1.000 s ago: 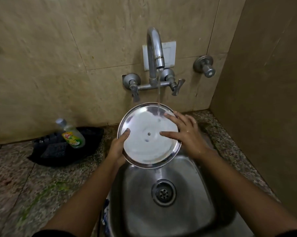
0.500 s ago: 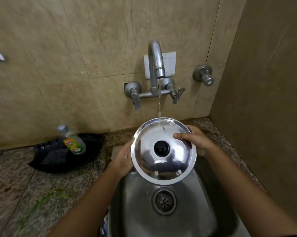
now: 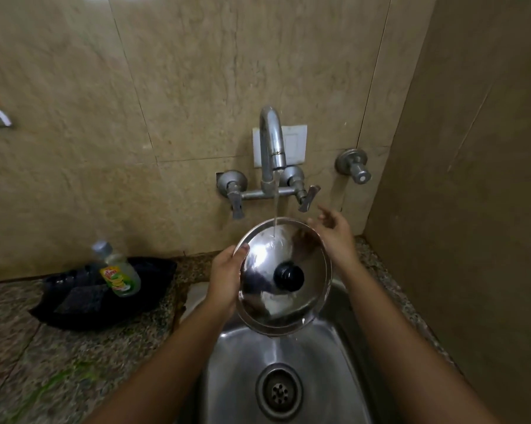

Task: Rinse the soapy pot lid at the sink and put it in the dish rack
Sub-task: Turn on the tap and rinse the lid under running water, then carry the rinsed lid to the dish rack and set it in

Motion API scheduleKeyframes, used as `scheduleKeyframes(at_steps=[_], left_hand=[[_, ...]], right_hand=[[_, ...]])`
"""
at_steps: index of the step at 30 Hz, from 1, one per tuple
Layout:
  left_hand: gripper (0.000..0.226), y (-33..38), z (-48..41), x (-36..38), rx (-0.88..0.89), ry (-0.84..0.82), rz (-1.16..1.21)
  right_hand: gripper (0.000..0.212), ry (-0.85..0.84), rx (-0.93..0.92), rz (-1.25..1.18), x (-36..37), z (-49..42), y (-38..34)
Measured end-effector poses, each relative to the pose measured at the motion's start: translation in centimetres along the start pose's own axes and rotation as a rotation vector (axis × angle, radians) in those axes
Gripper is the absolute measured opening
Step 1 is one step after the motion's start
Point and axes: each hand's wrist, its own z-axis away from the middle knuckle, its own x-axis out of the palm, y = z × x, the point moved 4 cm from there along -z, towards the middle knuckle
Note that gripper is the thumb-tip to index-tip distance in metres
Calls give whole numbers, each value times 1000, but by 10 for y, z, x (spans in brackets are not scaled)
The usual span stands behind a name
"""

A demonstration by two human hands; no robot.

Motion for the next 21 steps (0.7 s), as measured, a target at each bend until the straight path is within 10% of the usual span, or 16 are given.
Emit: scheduleKeyframes(at_steps=[11, 21], left_hand=[[31, 18, 9, -38, 79, 141, -23], [24, 3, 43, -63, 60, 166, 234]], right_hand=[[36, 348, -295, 573, 30, -4, -41], [65, -376, 246, -25, 1, 98, 58]])
